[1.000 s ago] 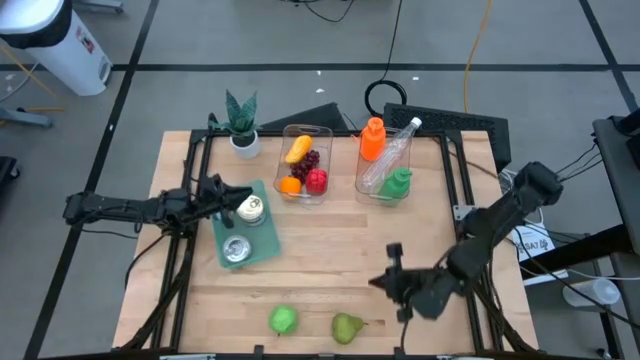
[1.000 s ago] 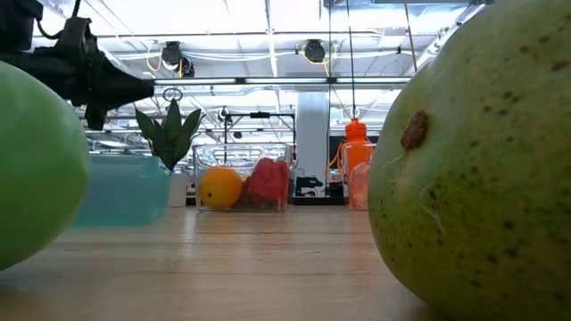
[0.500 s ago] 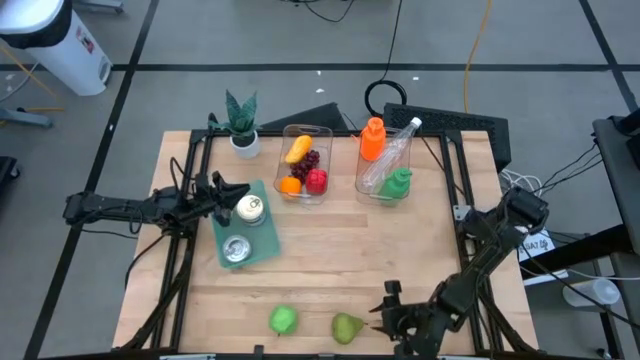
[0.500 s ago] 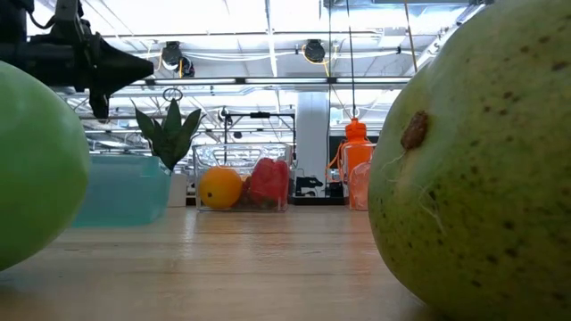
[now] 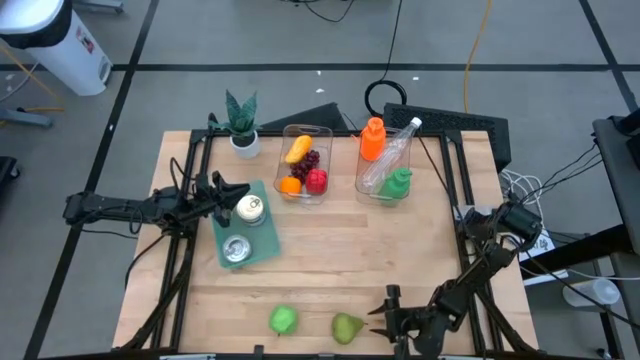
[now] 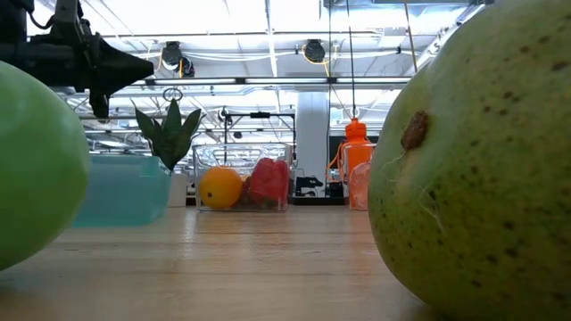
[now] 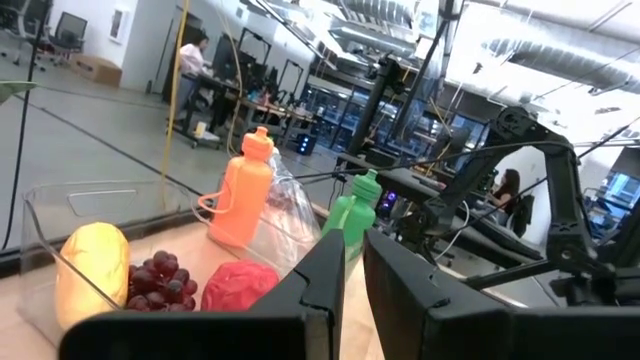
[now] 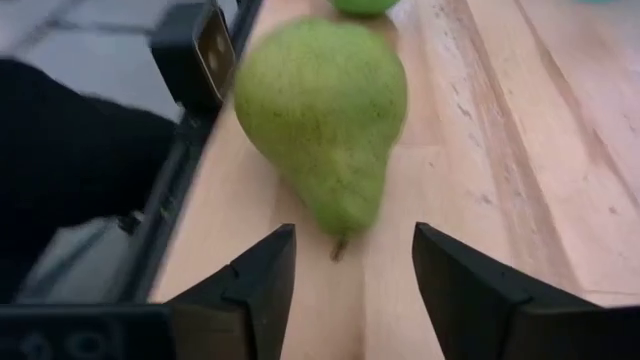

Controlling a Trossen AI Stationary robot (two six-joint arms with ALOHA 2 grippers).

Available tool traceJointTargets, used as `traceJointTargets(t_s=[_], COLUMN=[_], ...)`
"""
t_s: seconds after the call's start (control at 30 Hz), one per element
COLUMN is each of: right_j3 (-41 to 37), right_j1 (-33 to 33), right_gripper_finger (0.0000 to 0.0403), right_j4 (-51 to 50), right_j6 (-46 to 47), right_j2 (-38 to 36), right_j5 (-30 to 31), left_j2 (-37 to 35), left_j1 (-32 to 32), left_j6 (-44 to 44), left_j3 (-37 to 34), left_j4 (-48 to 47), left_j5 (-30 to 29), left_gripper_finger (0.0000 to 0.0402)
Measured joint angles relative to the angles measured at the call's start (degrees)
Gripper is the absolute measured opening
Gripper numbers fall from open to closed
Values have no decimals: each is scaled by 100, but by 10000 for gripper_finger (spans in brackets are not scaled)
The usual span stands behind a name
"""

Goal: Pick & Place Food Item
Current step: Put the pear into the left transparent bin

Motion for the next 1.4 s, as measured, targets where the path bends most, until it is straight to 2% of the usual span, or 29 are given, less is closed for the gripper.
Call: traceJointTargets(t_s=[0.43, 0.67, 1.1, 1.4], right_j3=[-77, -35, -33, -32], right_j1=[-2, -20, -68, -70], right_gripper_finger=[173, 173, 172, 126], right_j4=[537, 535, 651, 1190], right_j6=[-195, -121, -313, -335], right_j2=[203, 483, 483, 840], right_j5=[-154, 174, 169, 162], left_j2=[0, 0, 2, 2], left_j1=[0, 0, 0, 0], left_j6=[-1, 32, 182, 196], left_j3=[0, 0, 0, 0], left_j4=[4, 5, -99, -110], left_j5=[-1, -5, -16, -16], left_gripper_finger=[49, 49, 49, 50])
